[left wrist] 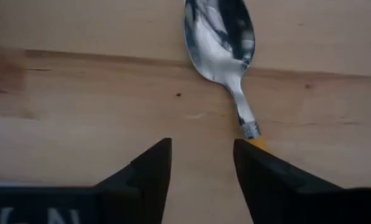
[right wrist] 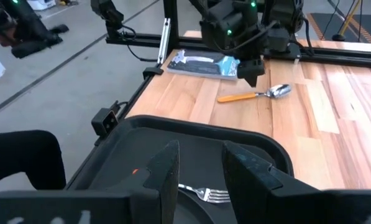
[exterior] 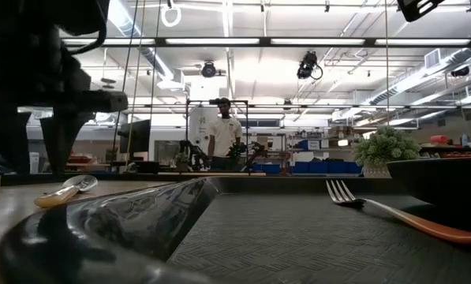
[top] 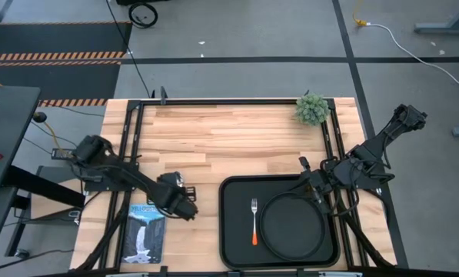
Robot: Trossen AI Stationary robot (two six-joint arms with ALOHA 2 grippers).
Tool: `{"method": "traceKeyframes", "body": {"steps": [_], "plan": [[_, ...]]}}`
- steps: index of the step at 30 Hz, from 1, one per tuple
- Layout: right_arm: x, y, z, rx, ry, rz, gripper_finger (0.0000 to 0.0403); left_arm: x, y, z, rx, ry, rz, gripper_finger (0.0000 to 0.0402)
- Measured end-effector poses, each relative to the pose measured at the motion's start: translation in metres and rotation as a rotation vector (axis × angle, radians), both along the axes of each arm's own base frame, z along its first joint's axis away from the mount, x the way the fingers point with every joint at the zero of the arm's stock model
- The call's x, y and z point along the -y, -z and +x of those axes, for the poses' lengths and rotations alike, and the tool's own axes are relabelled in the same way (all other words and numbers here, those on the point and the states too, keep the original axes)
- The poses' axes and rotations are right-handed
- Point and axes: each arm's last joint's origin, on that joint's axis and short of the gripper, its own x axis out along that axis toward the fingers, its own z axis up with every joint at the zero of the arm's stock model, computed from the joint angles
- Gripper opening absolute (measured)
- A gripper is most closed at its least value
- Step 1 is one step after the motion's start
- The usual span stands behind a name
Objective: Pick and place plate/cup/fork/spoon on tray
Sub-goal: Put the yellow spoon on the black tray to the left side of the orange fork
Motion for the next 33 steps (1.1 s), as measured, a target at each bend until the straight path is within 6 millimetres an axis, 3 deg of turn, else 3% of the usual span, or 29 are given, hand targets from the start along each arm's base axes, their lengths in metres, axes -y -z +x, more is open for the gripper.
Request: {"method": "traceKeyframes", "body": {"steps": [5,18,25,33], "plan": [[0.0,0.0,0.0,-0.004,0.006,0.013,0.0128,-0.005,0.008,-0.005,0.088,-0.041,-0.042,0.0177],[0.0,0.0,0.0,-0.004,0.006,0.014,0.0128,-0.004,0.007,0.004,0.204,-0.063,-0.016,0.0223],[0.0,0.0,0.0,-0.005,-0.009,0.015,0.0128,-0.006,0.014,0.018,0.183,-0.077,-0.004,0.021],[-0.001,-0.001,0.0,0.003,-0.023,0.012,0.0128,-0.006,0.029,0.03,0.039,-0.04,-0.017,0.0193]]}}
